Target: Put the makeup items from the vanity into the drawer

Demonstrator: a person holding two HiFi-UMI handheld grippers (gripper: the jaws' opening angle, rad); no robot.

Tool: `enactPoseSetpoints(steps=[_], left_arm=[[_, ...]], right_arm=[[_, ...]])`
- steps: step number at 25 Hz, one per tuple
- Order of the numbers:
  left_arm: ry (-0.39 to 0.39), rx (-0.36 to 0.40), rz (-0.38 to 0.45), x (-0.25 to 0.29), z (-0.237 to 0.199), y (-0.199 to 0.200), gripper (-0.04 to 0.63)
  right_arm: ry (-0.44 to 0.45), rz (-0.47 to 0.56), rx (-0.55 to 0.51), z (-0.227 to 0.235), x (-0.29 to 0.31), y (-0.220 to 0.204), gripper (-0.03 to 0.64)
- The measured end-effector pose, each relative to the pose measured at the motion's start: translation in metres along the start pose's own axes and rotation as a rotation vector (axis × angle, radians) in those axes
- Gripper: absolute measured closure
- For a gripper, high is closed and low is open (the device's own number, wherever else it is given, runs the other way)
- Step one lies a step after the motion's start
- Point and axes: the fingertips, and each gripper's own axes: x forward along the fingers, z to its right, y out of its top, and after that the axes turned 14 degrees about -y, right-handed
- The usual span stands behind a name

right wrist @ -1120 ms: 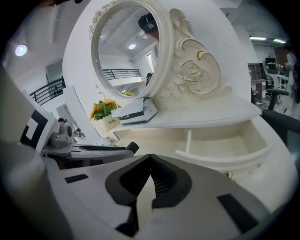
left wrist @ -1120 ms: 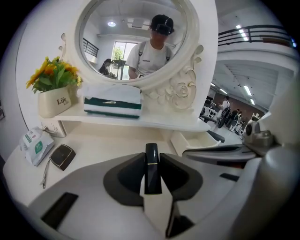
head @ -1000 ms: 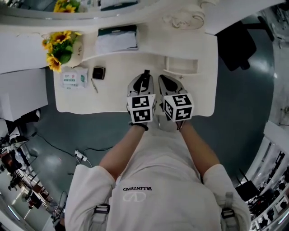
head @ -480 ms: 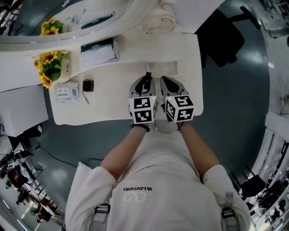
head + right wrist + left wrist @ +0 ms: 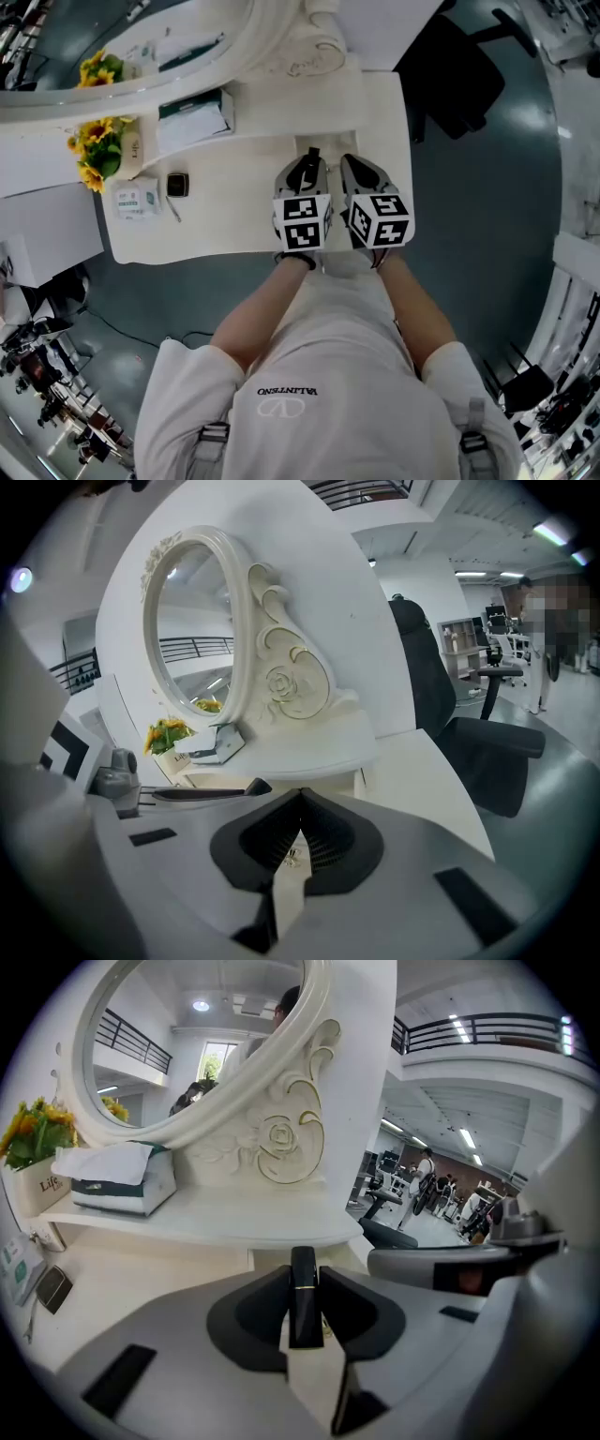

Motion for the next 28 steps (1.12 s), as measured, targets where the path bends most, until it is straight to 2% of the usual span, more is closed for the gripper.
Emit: enactPoseSetpoints(steps=[28], left_arm=[[-0.003,-0.003,-0.021,0.035,0.006,0.009,0.494]], right_arm=[[-0.007,0.0,0.019,0.02,0.01,0.007,0.604]])
